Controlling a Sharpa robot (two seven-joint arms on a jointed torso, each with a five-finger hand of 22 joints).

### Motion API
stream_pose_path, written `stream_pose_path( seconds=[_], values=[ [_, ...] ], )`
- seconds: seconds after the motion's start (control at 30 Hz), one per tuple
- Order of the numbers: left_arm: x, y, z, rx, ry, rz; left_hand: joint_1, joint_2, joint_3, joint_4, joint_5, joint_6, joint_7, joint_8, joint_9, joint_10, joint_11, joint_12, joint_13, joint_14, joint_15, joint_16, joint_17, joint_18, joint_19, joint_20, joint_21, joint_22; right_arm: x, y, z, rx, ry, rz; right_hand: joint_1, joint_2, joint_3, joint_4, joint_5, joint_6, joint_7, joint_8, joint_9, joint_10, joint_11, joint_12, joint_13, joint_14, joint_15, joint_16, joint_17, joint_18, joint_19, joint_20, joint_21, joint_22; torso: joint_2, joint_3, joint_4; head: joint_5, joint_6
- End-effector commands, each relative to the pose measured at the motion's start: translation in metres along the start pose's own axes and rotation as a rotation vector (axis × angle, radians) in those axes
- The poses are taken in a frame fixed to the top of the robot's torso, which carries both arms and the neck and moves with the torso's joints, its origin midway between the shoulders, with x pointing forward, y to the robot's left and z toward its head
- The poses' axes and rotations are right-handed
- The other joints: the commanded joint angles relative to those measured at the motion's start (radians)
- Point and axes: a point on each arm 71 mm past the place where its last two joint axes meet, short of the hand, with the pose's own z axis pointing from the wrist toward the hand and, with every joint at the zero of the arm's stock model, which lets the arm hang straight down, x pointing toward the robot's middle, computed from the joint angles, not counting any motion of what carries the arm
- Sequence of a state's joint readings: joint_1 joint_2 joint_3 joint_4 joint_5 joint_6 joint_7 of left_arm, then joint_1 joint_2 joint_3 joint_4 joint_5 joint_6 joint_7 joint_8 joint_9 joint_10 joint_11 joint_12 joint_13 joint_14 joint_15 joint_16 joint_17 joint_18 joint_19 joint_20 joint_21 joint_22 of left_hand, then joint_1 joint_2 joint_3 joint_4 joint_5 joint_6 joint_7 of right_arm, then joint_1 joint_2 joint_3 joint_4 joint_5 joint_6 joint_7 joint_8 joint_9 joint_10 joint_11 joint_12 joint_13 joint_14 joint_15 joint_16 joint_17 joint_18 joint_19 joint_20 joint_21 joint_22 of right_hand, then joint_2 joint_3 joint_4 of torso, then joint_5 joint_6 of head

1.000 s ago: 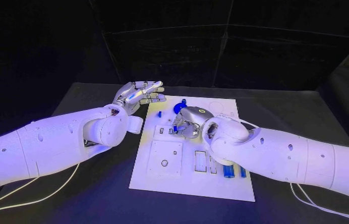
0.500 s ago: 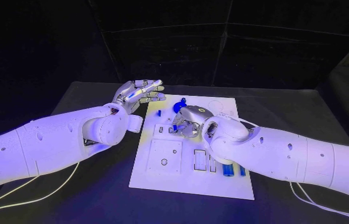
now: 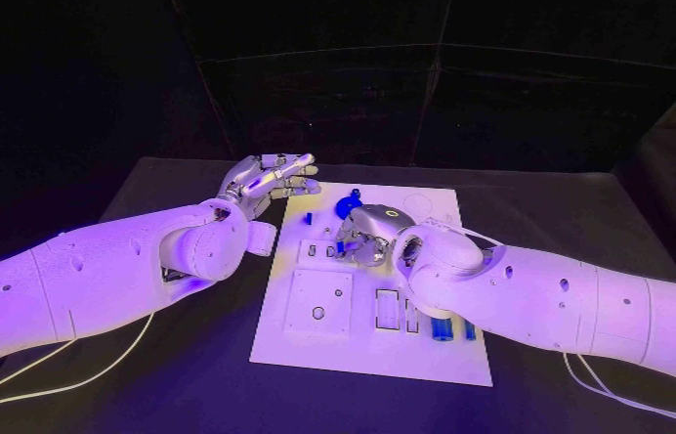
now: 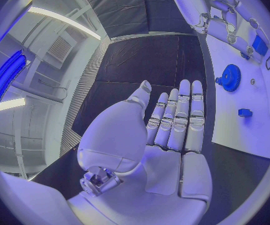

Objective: Assemble the parts on the task board

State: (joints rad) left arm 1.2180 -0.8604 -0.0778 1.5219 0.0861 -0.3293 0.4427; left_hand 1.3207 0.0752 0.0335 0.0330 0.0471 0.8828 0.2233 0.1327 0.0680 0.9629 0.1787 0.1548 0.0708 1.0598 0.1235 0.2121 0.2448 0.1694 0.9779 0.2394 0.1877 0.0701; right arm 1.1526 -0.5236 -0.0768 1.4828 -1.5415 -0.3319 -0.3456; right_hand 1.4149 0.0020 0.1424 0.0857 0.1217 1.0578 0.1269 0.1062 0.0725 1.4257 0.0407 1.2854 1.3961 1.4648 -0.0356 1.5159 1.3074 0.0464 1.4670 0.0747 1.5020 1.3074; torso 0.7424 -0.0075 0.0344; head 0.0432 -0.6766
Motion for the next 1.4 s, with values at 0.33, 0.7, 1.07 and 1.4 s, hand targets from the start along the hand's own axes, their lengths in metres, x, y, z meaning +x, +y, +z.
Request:
stream_pose_path(
  seconds=[0.33,0.7,1.07,1.4],
  values=[
    [0.002,-0.002,0.001,0.009,0.014,-0.005,0.010,0.004,-0.001,-0.007,0.001,0.003,0.000,-0.005,0.000,0.005,-0.003,-0.005,-0.001,0.006,0.003,-0.004,0.001,0.013,0.007,-0.003,-0.006,-0.002,0.007,-0.005,-0.001,0.047,0.039,-0.024,-0.038,-0.027,-0.006,0.013,-0.007,-0.037,0.014,-0.021,-0.004,-0.023,0.012,-0.031,-0.051,0.081,0.014,-0.010,0.161,-0.008,0.008,0.011,-0.008,0.090,0.000,-0.0003,0.0000,-0.001,-0.001],
    [0.002,-0.002,0.001,0.008,0.016,-0.006,0.010,0.004,-0.001,-0.007,0.001,0.003,0.000,-0.005,0.000,0.005,-0.003,-0.005,-0.001,0.006,0.003,-0.004,0.001,0.013,0.007,-0.003,-0.006,-0.002,0.005,-0.004,-0.001,0.039,0.004,-0.010,-0.067,-0.048,-0.024,0.028,-0.003,-0.073,0.021,-0.037,-0.005,-0.031,0.019,-0.043,-0.059,0.080,0.021,-0.014,0.157,-0.007,0.007,0.018,-0.010,0.086,0.000,-0.0001,-0.0004,-0.001,-0.002],
    [0.002,-0.001,0.001,0.005,0.019,-0.008,0.009,0.004,-0.001,-0.007,0.001,0.003,0.000,-0.005,-0.001,0.005,-0.003,-0.005,-0.002,0.006,0.003,-0.005,0.002,0.013,0.007,-0.003,-0.007,-0.002,-0.006,0.002,-0.005,-0.041,-0.154,0.062,-0.104,-0.080,-0.080,0.060,0.017,-0.112,0.027,-0.038,-0.004,-0.040,0.026,-0.055,-0.068,0.080,0.027,-0.016,0.156,-0.008,0.008,0.024,-0.011,0.088,0.000,0.0007,-0.0004,-0.001,-0.001],
    [-0.001,-0.001,0.001,-0.003,0.046,0.070,-0.003,0.014,-0.005,-0.013,0.002,0.104,-0.044,0.030,0.012,0.131,-0.052,0.027,0.014,0.146,-0.049,0.057,0.054,0.018,0.118,-0.047,0.033,0.019,-0.025,0.002,-0.036,-0.262,-0.255,0.153,-0.093,-0.082,-0.099,0.070,0.039,-0.121,0.029,-0.034,-0.002,-0.034,0.028,-0.043,-0.061,0.082,0.029,-0.011,0.163,-0.009,0.013,0.026,-0.007,0.096,-0.003,0.0008,-0.0018,-0.003,0.005]
  ],
)
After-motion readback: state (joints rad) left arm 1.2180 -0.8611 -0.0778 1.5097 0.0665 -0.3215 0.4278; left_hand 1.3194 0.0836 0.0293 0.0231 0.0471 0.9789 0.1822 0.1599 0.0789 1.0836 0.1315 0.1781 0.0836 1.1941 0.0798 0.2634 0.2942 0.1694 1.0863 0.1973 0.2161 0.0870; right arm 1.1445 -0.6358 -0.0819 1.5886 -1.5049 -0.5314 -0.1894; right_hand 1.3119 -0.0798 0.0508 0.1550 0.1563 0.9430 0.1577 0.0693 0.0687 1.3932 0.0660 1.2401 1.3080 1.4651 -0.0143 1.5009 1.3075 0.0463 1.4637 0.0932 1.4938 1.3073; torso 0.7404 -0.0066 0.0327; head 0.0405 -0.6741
